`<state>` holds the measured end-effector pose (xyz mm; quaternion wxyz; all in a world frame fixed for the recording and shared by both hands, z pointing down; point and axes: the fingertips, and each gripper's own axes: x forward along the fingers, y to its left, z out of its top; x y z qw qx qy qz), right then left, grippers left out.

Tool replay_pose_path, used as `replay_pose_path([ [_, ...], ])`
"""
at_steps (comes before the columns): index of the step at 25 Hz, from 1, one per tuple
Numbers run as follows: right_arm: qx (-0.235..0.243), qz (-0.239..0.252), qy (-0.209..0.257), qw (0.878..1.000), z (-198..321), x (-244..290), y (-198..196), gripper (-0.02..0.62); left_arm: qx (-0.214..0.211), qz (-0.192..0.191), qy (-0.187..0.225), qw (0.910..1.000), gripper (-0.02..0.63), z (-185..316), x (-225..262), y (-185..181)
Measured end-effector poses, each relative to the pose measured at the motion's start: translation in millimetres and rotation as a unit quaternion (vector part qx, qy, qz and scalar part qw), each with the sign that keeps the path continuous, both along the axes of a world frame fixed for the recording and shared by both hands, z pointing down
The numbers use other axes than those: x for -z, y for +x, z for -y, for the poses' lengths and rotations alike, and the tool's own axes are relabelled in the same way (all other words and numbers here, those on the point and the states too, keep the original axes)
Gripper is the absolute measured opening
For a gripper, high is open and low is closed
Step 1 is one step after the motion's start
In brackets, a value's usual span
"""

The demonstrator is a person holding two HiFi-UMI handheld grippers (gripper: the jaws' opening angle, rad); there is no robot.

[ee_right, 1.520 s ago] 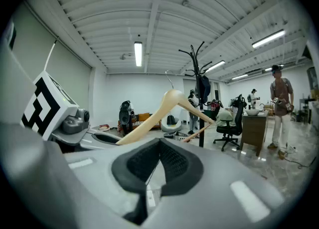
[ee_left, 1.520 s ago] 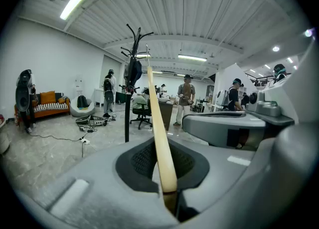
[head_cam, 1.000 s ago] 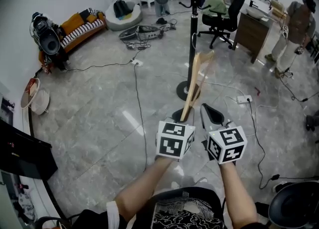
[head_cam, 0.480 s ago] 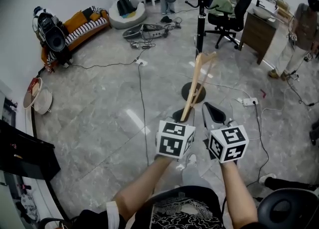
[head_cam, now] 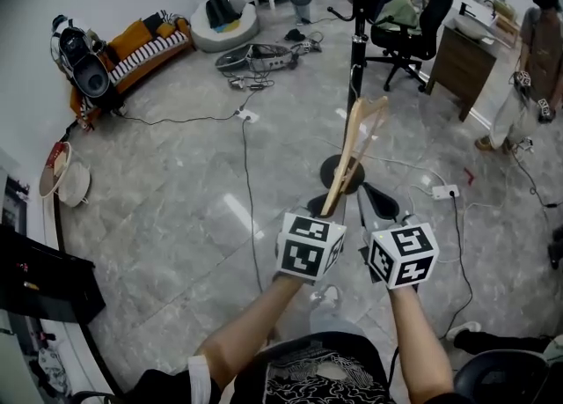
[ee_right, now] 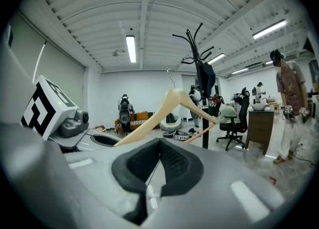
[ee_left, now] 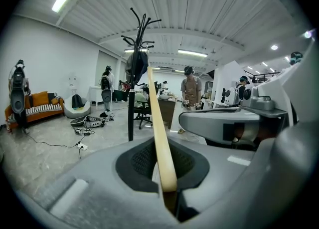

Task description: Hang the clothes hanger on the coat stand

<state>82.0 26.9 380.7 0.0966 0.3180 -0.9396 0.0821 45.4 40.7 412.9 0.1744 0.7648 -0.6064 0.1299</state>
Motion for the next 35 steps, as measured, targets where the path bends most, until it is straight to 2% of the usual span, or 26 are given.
replay_pose_path([
  [7,0.004,0.008,-0.010,1.000,60,-3,-8,0.000,-0.007,0.005,-0.012,0.9999,0.021,57,-6,-5],
  [15,0.009,0.013,-0.013,1.000,106,-5,-6,0.000,-0.012,0.004,-0.014,0.9998,0.021,101,-13,0],
  [35,0.016,0.013,0.003,1.000,170,8,-26,0.000,-0.016,-0.006,-0.013,0.9998,0.021,167,-14,-20],
])
